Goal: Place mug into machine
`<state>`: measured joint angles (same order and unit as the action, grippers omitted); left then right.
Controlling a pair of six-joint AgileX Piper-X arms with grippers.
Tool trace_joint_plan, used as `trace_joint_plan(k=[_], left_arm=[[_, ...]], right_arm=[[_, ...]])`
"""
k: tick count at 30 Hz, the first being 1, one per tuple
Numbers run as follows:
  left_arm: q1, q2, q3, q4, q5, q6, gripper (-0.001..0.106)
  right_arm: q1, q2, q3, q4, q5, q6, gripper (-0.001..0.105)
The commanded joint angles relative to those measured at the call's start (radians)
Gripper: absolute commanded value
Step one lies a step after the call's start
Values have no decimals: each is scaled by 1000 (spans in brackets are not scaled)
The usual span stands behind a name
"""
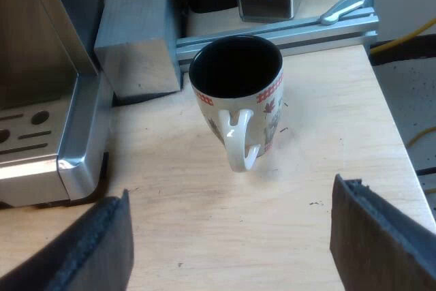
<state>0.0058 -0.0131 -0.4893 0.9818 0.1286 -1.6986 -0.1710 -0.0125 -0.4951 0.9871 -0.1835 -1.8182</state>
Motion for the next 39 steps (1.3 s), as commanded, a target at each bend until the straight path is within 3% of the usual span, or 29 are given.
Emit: trace_joint_plan(k=[1, 7, 14, 18, 21, 25, 27, 30, 32, 39], left_arm=[[-10, -120, 3, -18, 11, -12, 95], [-60, -88, 3, -18, 0, -12, 98], [-61, -88, 3, -35, 4, -12, 98], [-61, -88, 3, -37, 4, -19, 98], [-61, -88, 3, -37, 4, -25, 98], [-61, -88, 3, -39, 7, -25, 98], [-88, -88, 3, -55, 90, -56, 98], [-118, -88, 3, -58, 125, -56, 98], [-212, -21, 3, -75, 221, -73, 98], [-363, 131, 3, -150, 314, -64, 98]], right_arm=[[2, -40, -5, -11, 1, -11, 63], [2, -35, -6, -8, -1, -11, 63], [4, -35, -17, 13, -31, -11, 63], [38, -21, -24, 28, -31, -29, 63], [97, 9, -36, 52, -24, -80, 63], [164, 49, -50, 74, -22, -80, 63], [164, 49, -50, 74, -22, -80, 63], [236, 127, -88, 141, 36, -115, 63], [270, 194, -113, 182, 68, -118, 63], [316, 353, -130, 176, 68, -150, 63]])
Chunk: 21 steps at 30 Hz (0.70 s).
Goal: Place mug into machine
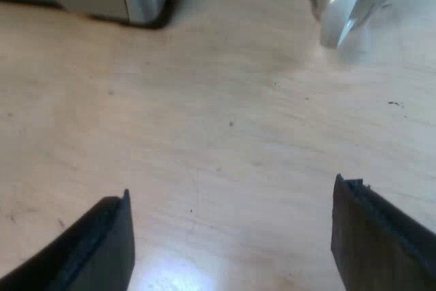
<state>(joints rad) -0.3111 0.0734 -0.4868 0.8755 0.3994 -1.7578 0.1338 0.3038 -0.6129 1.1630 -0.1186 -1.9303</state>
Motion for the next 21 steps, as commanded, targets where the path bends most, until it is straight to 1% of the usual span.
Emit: trace_joint_plan(k=[1, 2, 3, 5, 9, 10, 11, 12, 14, 16, 17, 21], left_arm=[[-72, 69, 0, -60, 53, 7, 98], [-108, 102, 0, -73, 55, 14, 98], [-113, 107, 3, -77, 55, 14, 98], [-168, 166, 14, -106, 55, 13, 98], [-227, 234, 33, -158, 55, 13, 98], [-235, 246, 37, -166, 55, 13, 98], [-258, 278, 45, -209, 58, 13, 98], [-262, 284, 46, -219, 58, 13, 98], [-277, 315, 48, -253, 58, 13, 98], [-279, 341, 48, -277, 60, 13, 98], [-279, 354, 48, -285, 61, 13, 98], [-279, 403, 48, -291, 60, 13, 98]], right_arm=[[14, 70, -12, -3, 3, -58, 63], [14, 100, -9, -11, 3, -72, 63], [14, 110, -9, -12, 3, -72, 63], [14, 164, -7, -53, 3, -73, 63], [14, 213, 3, -126, 3, -70, 63], [14, 238, 17, -178, 3, -63, 63], [14, 249, 33, -226, 3, -62, 63], [14, 252, 42, -240, 3, -62, 63], [14, 260, 88, -327, 3, -21, 63], [14, 260, 122, -395, 12, 7, 63], [14, 260, 150, -452, 26, 25, 63], [14, 260, 237, -618, 78, 53, 63]])
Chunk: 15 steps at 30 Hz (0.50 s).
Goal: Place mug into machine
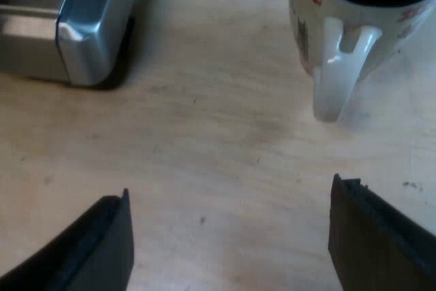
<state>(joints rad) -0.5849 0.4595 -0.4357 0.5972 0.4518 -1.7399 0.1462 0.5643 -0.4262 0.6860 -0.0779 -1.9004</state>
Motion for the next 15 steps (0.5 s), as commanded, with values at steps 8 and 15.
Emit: trace_joint_plan(k=[8, 15], left_arm=[[-5, 86, -3, -43, 24, -4, 98], [-5, 124, 30, -108, 24, 22, 98]], right_arm=[[2, 0, 224, -452, 177, 129, 63], [2, 0, 394, -770, 182, 125, 63]])
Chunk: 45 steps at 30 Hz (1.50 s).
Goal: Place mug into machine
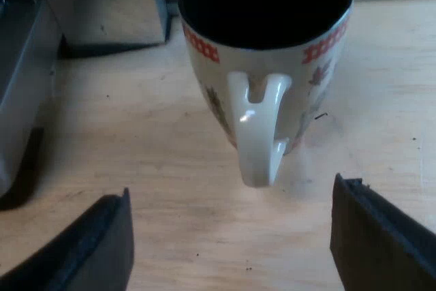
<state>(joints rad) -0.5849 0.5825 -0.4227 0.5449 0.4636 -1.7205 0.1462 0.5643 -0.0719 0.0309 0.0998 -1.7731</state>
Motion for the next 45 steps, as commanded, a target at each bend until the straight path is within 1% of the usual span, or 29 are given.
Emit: trace_joint_plan(k=[1, 3, 4, 6, 9, 11, 13, 14, 17, 20, 22, 24, 28, 30, 33, 38, 45], left_arm=[[-5, 1, 26, -66, 12, 3, 98], [-5, 1, 54, -114, 12, -2, 98], [-5, 1, 59, -126, 12, -3, 98], [-5, 1, 69, -141, 12, -3, 98], [-5, 15, 68, -148, 12, -3, 98], [-5, 29, 68, -155, 12, -3, 98], [-5, 44, 68, -160, 12, -3, 98], [-5, 55, 68, -163, 12, -3, 98], [-5, 72, 68, -168, 12, -3, 98], [-5, 78, 68, -168, 44, -3, 98], [-5, 78, 68, -168, 54, -6, 98], [-5, 78, 68, -168, 67, -9, 98], [-5, 78, 68, -168, 72, -9, 98], [-5, 78, 68, -168, 72, -9, 98], [-5, 78, 68, -168, 72, -9, 98], [-5, 78, 68, -161, 72, -9, 98], [-5, 78, 68, -155, 72, -9, 98]], right_arm=[[2, 0, 54, -142, 5, -2, 63], [2, 0, 97, -210, 22, -2, 63], [2, 0, 105, -220, 24, -2, 63], [2, 8, 107, -209, 45, -5, 63], [2, 45, 107, -245, 84, -18, 63], [2, 61, 107, -254, 83, -18, 63], [2, 106, 107, -277, 80, -18, 63], [2, 166, 107, -329, 77, -18, 63], [2, 262, 107, -421, 75, -18, 63], [2, 344, 106, -520, 51, -18, 63], [2, 397, 104, -570, 55, -5, 63], [2, 466, 95, -612, 59, -2, 63], [2, 532, 75, -649, 61, -2, 63], [2, 622, 37, -697, 61, -2, 63], [2, 673, 13, -716, 61, -2, 63], [2, 775, -63, -717, 61, -2, 63], [-3, 783, -71, -725, 92, -2, 63]])
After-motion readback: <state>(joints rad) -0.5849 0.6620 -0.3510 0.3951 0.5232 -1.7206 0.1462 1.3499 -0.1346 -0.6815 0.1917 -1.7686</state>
